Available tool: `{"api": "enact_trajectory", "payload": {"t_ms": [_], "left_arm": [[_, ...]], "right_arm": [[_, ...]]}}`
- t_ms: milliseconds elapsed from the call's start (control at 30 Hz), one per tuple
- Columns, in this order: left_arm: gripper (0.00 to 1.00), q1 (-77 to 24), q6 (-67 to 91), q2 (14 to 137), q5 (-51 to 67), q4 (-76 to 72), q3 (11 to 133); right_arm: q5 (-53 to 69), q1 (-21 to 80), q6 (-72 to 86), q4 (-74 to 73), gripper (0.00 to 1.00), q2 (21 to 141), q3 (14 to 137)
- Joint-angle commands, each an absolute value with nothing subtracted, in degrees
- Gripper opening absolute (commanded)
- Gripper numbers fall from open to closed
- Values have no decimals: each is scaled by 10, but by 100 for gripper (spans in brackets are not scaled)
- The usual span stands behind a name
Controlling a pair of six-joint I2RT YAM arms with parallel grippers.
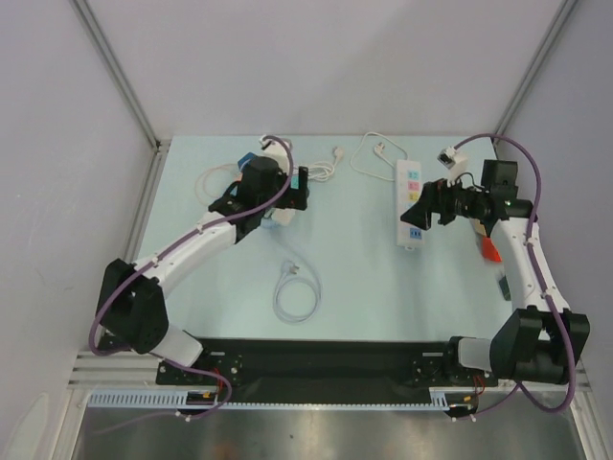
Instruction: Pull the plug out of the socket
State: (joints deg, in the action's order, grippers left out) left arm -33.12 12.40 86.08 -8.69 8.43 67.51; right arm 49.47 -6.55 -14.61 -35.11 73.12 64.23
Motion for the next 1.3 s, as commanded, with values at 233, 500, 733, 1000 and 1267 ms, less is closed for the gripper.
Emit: {"api": "enact_trajectory", "payload": {"t_ms": [233,500,733,1000,1267], "left_arm": [[100,-155,246,852,47,56,600],[99,-44,381,903,218,-139,500],[94,-12,342,962,217,-118,540],[88,-10,272,1014,209,-84,598],[79,-7,202,1066,240,-49,665]], "right_arm": [[493,-38,-156,-319,95,763,619],[505,-40,-155,-316,95,757,609],[508,-39,-154,-316,95,756,609],[506,-39,-154,-317,95,757,607],[506,-40,-156,-318,96,756,608]]}}
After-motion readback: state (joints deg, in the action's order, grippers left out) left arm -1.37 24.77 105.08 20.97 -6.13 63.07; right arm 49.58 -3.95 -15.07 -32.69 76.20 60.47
